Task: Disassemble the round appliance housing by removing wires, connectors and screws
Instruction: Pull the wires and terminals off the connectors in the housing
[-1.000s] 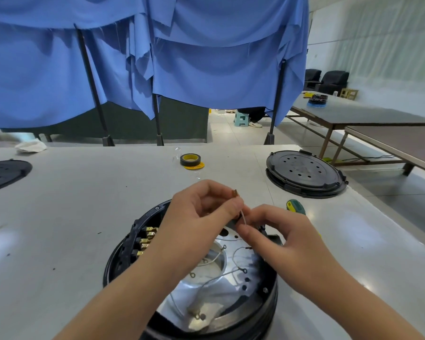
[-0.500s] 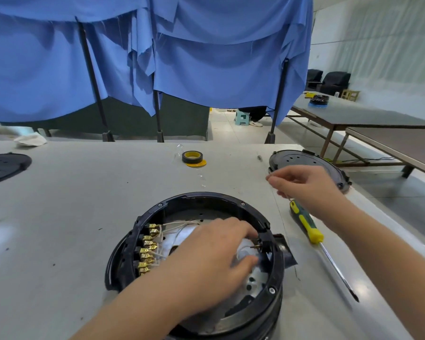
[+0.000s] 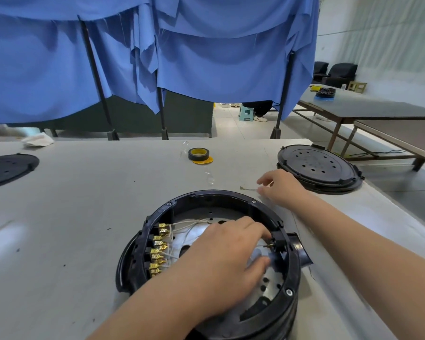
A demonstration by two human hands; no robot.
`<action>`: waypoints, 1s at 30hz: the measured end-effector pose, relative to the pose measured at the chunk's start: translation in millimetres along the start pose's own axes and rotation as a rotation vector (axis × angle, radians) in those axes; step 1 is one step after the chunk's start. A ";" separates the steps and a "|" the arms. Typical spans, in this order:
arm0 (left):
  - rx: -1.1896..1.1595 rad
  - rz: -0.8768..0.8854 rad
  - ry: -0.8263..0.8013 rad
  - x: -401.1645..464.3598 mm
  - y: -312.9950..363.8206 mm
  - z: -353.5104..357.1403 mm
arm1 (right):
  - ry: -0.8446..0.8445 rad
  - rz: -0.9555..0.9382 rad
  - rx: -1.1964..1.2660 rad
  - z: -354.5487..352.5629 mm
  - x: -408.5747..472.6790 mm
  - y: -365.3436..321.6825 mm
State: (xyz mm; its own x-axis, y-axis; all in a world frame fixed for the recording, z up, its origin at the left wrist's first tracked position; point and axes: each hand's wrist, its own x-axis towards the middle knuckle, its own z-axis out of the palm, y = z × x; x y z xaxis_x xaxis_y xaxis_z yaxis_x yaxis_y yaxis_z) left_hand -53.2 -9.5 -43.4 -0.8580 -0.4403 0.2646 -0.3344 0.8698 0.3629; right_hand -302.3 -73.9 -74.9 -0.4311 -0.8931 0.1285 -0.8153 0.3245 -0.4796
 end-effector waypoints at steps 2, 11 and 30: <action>-0.012 0.000 0.004 0.1 -1.0 0.4 | 0.028 -0.015 0.162 -5.4 -12.9 -4.5; -0.113 -0.068 -0.048 2.4 -5.3 1.9 | -0.076 -0.090 0.683 -28.2 -121.4 -31.8; -0.321 -0.383 -0.404 64.6 -13.9 -23.2 | -0.020 -0.104 0.814 -11.3 -135.5 -31.3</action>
State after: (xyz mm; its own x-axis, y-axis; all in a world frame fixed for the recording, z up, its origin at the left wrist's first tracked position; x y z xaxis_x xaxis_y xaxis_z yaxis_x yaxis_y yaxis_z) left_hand -94.9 -55.2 -10.7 -0.8012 -0.5335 -0.2712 -0.5665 0.5298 0.6312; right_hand -222.8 40.5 -67.5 -0.3557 -0.9141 0.1947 -0.3111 -0.0807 -0.9469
